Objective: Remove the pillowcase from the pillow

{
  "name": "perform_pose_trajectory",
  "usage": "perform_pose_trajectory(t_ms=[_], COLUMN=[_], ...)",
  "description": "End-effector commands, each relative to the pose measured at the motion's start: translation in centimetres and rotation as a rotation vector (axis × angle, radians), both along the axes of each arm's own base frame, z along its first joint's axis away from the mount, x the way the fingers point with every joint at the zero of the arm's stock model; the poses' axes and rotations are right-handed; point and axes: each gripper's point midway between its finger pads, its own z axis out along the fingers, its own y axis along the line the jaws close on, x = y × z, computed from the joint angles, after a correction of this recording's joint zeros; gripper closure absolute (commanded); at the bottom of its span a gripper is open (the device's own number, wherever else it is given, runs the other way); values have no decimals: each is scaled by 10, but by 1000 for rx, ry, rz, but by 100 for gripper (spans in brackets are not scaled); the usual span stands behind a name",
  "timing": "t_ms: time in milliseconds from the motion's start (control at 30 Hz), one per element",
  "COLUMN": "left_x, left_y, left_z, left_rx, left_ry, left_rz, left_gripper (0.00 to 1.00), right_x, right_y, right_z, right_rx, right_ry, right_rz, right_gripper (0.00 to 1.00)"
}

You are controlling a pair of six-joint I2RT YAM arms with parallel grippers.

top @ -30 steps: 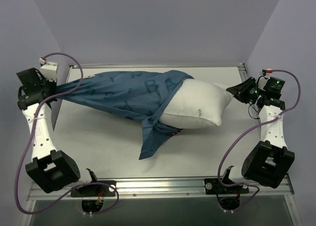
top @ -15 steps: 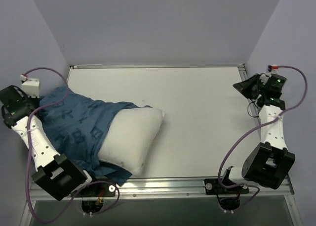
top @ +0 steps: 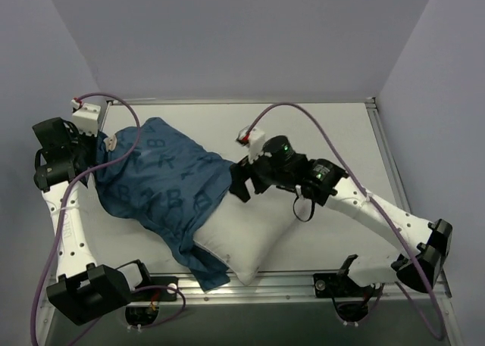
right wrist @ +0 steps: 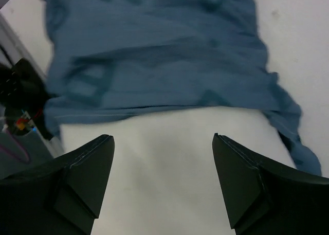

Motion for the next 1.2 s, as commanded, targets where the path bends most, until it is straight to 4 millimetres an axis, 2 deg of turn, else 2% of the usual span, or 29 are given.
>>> perform_pose_trajectory(t_ms=[0, 33, 67, 100, 133, 167, 233, 267, 400, 433, 467, 567, 633, 667, 700, 733, 767, 833, 967, 1000, 1100, 1133, 1167], left_x=[5, 4, 4, 3, 3, 2, 2, 2, 3, 3, 3, 2, 4, 4, 6, 7, 7, 10, 14, 15, 17, 18, 18], left_y=[-4, -2, -3, -3, -2, -1, -1, -1, -1, -1, -1, -2, -1, 0, 1, 2, 3, 3, 6, 9, 16, 16, 18], left_z=[30, 30, 31, 31, 30, 31, 30, 29, 27, 27, 27, 28, 28, 29, 28, 29, 30, 30, 35, 34, 38, 40, 41], left_rx=[5, 10, 11, 10, 12, 13, 10, 10, 4, 2, 1, 1, 6, 8, 10, 11, 9, 6, 10, 13, 15, 14, 14], left_ry=[-84, -83, -82, -81, -73, -73, -65, -62, -52, -53, -52, -53, -50, -50, -48, -49, -51, -56, -69, -65, -70, -76, -77], left_rz=[8, 16, 17, 19, 28, 32, 34, 38, 38, 38, 39, 38, 38, 39, 42, 44, 47, 50, 58, 64, 82, 83, 86], left_gripper=[98, 98, 98, 98, 98, 98, 98, 98, 98, 98, 98, 98, 98, 98, 98, 98, 98, 98, 98, 98, 98, 98, 98], right_x=[-34, -64, -68, -77, -101, -103, -121, -134, -148, -148, -147, -132, -128, -126, -123, -109, -105, -82, -54, -52, -44, -41, -35], right_y=[0, 24, 16, 18, 33, 23, 31, 27, 35, 40, 39, 40, 41, 47, 41, 35, 38, 21, 4, 3, -5, -7, -13], right_z=[38, 41, 35, 31, 26, 20, 3, -6, -37, -48, -48, -56, -74, -84, -101, -113, -125, -142, -161, -166, -186, -190, -195], right_rx=[-113, -119, -208, -256, -288, -370, -431, -482, -547, -582, -603, -694, -769, -762, -811, -831, -816, -868, -933, -937, -951, -951, -942], right_ry=[-188, -196, -222, -236, -243, -267, -252, -257, -276, -299, -322, -425, -463, -452, -444, -406, -358, -331, -321, -297, -231, -214, -188], right_rz=[-25, 58, 15, 10, 46, 16, 24, 48, 10, 7, -19, -86, -43, -23, 9, -16, -13, -69, -122, -114, -119, -124, -151], right_gripper=[21, 21, 17, 16, 16, 15, 13, 12, 11, 6, 3, 0, 0, 0, 0, 0, 0, 0, 0, 1, 14, 39, 70])
